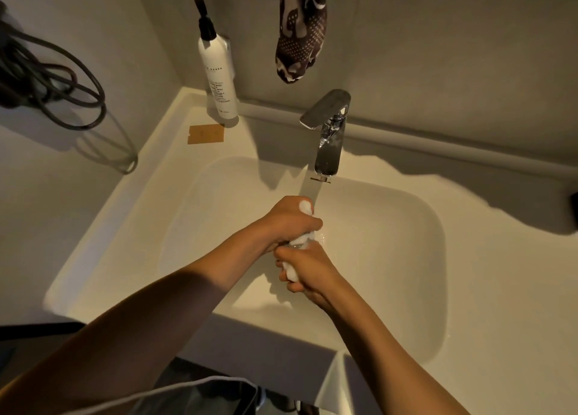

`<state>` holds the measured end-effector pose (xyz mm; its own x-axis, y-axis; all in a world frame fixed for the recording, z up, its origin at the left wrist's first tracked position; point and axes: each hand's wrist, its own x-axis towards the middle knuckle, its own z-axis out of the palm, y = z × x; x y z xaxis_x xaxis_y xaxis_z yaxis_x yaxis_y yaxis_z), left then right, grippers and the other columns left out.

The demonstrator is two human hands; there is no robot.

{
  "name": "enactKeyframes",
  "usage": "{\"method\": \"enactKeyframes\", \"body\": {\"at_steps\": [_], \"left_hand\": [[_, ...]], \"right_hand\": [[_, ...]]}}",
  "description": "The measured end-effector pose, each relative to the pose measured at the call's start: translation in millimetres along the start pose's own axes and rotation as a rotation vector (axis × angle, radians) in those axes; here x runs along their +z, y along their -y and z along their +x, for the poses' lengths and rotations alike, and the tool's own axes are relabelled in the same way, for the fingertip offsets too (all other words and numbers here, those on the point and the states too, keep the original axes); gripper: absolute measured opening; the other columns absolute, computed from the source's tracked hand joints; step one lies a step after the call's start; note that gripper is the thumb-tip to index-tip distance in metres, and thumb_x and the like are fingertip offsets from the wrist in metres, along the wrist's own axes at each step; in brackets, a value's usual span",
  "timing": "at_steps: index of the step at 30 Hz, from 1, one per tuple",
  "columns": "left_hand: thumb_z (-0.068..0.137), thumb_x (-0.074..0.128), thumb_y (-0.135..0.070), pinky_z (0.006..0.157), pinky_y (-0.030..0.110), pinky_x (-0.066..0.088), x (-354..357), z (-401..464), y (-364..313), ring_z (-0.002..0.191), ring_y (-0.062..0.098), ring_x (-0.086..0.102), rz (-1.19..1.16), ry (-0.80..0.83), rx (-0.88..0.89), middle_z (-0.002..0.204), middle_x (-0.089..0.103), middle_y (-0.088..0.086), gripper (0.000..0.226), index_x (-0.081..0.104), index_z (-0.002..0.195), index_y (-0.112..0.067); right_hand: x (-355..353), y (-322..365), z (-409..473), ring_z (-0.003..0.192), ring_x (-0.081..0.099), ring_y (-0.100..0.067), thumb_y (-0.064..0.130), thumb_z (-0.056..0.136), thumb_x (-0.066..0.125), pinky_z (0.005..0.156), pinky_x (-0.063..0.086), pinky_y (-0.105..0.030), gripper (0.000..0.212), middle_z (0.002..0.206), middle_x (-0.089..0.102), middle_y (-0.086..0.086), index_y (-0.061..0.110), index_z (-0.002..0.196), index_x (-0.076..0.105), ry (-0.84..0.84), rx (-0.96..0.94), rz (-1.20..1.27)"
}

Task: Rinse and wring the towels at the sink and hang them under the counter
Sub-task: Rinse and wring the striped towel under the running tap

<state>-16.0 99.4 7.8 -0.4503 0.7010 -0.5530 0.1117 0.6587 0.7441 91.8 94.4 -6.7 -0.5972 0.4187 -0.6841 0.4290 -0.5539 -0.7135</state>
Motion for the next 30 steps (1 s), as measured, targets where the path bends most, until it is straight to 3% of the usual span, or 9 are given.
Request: {"method": "enactKeyframes", "body": {"at_steps": [4, 7, 12, 15, 18, 21, 24, 27, 30], "left_hand": [[0.080, 0.069, -0.012, 0.058, 0.024, 0.040, 16.6, 1.4, 8.7, 0.076, 0.020, 0.056, 0.160, -0.080, -0.086, 0.073, 0.058, 0.002, 0.024, 0.051, 0.065, -0.016], [0.079, 0.060, -0.007, 0.057, 0.026, 0.037, 24.6, -1.9, 18.9, 0.088, 0.030, 0.066, 0.206, -0.127, -0.168, 0.086, 0.069, 0.018, 0.010, 0.057, 0.070, -0.009], [0.083, 0.057, -0.010, 0.066, 0.028, 0.041, 36.1, -10.5, 38.8, 0.068, 0.021, 0.055, 0.240, -0.182, -0.274, 0.073, 0.054, 0.002, 0.016, 0.049, 0.070, -0.012], [0.083, 0.059, -0.018, 0.073, 0.030, 0.042, 38.2, -12.7, 51.3, 0.097, 0.028, 0.063, 0.191, -0.196, -0.319, 0.098, 0.059, 0.004, 0.021, 0.054, 0.103, -0.012], [0.084, 0.062, -0.028, 0.079, 0.027, 0.048, 33.9, -8.8, 58.3, 0.104, 0.032, 0.066, 0.024, -0.159, -0.351, 0.109, 0.072, 0.012, 0.016, 0.065, 0.090, -0.014], [0.079, 0.071, -0.056, 0.085, 0.033, 0.053, 21.2, -8.1, 49.9, 0.080, 0.028, 0.068, -0.354, -0.069, -0.400, 0.084, 0.071, 0.011, 0.047, 0.069, 0.085, -0.009], [0.086, 0.071, -0.043, 0.075, 0.036, 0.048, 8.5, -7.7, 40.3, 0.056, 0.024, 0.056, -0.593, -0.088, -0.357, 0.066, 0.059, 0.010, 0.039, 0.058, 0.067, -0.012], [0.093, 0.066, -0.034, 0.068, 0.036, 0.054, 9.0, -15.0, 17.8, 0.047, 0.021, 0.055, -0.854, 0.000, -0.302, 0.058, 0.056, 0.007, 0.040, 0.052, 0.061, -0.013], [0.098, 0.058, -0.027, 0.082, 0.043, 0.057, 20.8, -25.2, -4.6, 0.054, 0.024, 0.066, -0.880, 0.152, -0.196, 0.054, 0.062, 0.008, 0.050, 0.062, 0.050, -0.011]], "right_hand": [[5.0, -16.0, 8.2, 0.046, 0.054, -0.014, 0.020, 0.088, 0.060, 0.038, 0.039, -0.022, 0.011, 0.063, 0.060, -0.003, 0.017, 0.077, 0.060, -0.157, -0.069, -0.362], [11.0, -31.0, 8.9, 0.062, 0.060, -0.013, 0.024, 0.092, 0.060, 0.051, 0.045, -0.021, 0.009, 0.075, 0.063, 0.002, 0.017, 0.091, 0.066, -0.230, -0.113, -0.480], [15.3, -53.4, 7.0, 0.097, 0.069, -0.030, 0.035, 0.087, 0.050, 0.080, 0.054, -0.034, 0.035, 0.108, 0.074, -0.008, 0.018, 0.111, 0.069, -0.279, -0.097, -0.655], [15.1, -61.2, 6.2, 0.099, 0.068, -0.033, 0.032, 0.087, 0.051, 0.078, 0.052, -0.034, 0.032, 0.109, 0.073, -0.009, 0.017, 0.110, 0.067, -0.242, -0.066, -0.757], [11.9, -61.9, 3.3, 0.094, 0.069, -0.028, 0.033, 0.082, 0.060, 0.076, 0.053, -0.033, 0.028, 0.104, 0.073, -0.005, 0.019, 0.104, 0.068, -0.222, -0.044, -0.731], [-0.2, -52.8, -10.2, 0.070, 0.066, -0.012, 0.029, 0.073, 0.073, 0.063, 0.054, -0.030, 0.019, 0.084, 0.073, 0.005, 0.023, 0.090, 0.070, -0.161, -0.067, -0.452], [-25.5, -46.2, -25.2, 0.070, 0.060, -0.016, 0.042, 0.081, 0.074, 0.052, 0.045, -0.026, 0.049, 0.093, 0.069, -0.007, 0.010, 0.119, 0.068, 0.093, 0.012, 0.237], [-37.1, -45.9, -24.1, 0.086, 0.061, -0.030, 0.068, 0.079, 0.065, 0.069, 0.051, -0.035, 0.078, 0.107, 0.066, -0.018, 0.005, 0.126, 0.067, 0.231, 0.304, 0.940], [-21.9, -43.5, -21.0, 0.103, 0.063, -0.041, 0.069, 0.083, 0.059, 0.087, 0.055, -0.044, 0.075, 0.105, 0.072, -0.022, 0.003, 0.116, 0.071, 0.242, 0.382, 1.028]]}}
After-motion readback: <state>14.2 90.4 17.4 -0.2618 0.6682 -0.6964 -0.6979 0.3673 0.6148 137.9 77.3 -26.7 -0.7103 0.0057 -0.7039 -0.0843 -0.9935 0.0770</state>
